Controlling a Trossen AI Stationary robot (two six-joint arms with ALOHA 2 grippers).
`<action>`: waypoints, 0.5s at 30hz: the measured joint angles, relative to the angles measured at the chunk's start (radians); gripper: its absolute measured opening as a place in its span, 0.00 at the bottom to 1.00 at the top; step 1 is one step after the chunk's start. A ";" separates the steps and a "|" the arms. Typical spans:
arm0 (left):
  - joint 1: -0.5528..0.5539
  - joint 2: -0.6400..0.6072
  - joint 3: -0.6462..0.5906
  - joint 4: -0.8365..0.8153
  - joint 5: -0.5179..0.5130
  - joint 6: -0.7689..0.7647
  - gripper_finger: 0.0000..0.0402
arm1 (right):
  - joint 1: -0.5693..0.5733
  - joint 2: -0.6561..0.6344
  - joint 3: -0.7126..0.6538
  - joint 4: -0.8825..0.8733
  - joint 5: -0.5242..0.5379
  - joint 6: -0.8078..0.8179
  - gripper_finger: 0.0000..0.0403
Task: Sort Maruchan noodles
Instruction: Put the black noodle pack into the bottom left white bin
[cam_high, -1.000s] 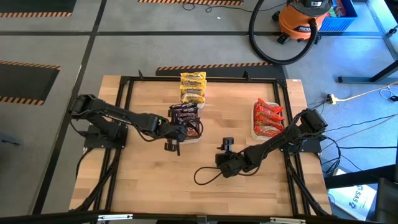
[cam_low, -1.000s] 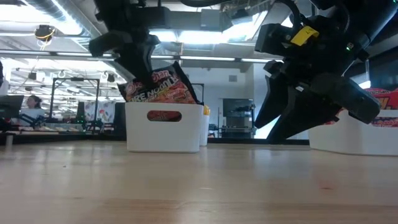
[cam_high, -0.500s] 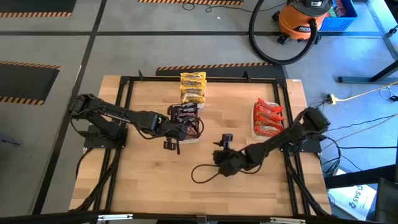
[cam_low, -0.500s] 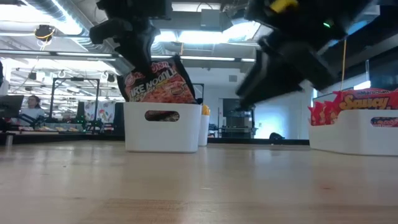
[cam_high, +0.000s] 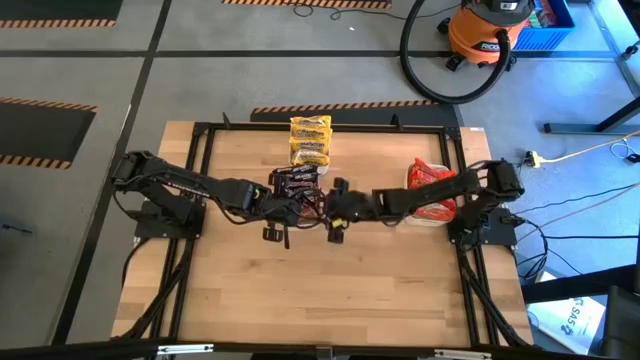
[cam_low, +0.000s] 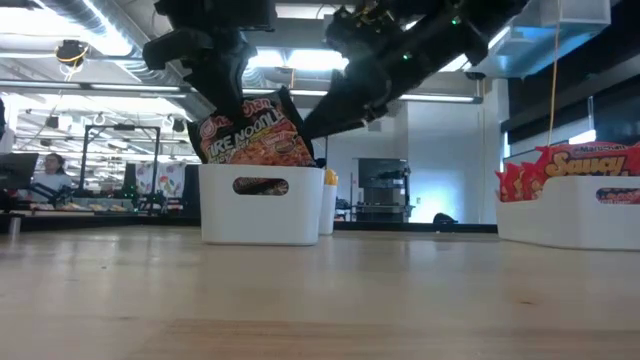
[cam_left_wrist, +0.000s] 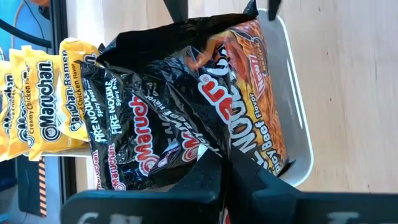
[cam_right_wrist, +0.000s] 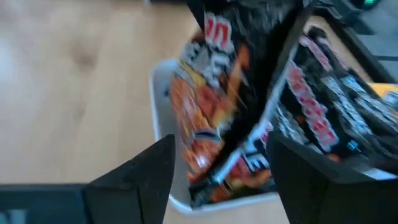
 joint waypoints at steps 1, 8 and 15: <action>0.000 0.000 0.000 0.000 0.000 0.000 0.00 | -0.013 0.000 0.000 0.016 -0.030 0.017 0.57; 0.000 0.000 0.000 0.008 0.000 0.000 0.00 | -0.052 0.018 -0.001 0.088 -0.150 0.066 0.55; 0.000 0.000 0.000 0.007 0.002 0.001 0.00 | -0.049 0.044 0.000 0.109 -0.147 0.021 0.25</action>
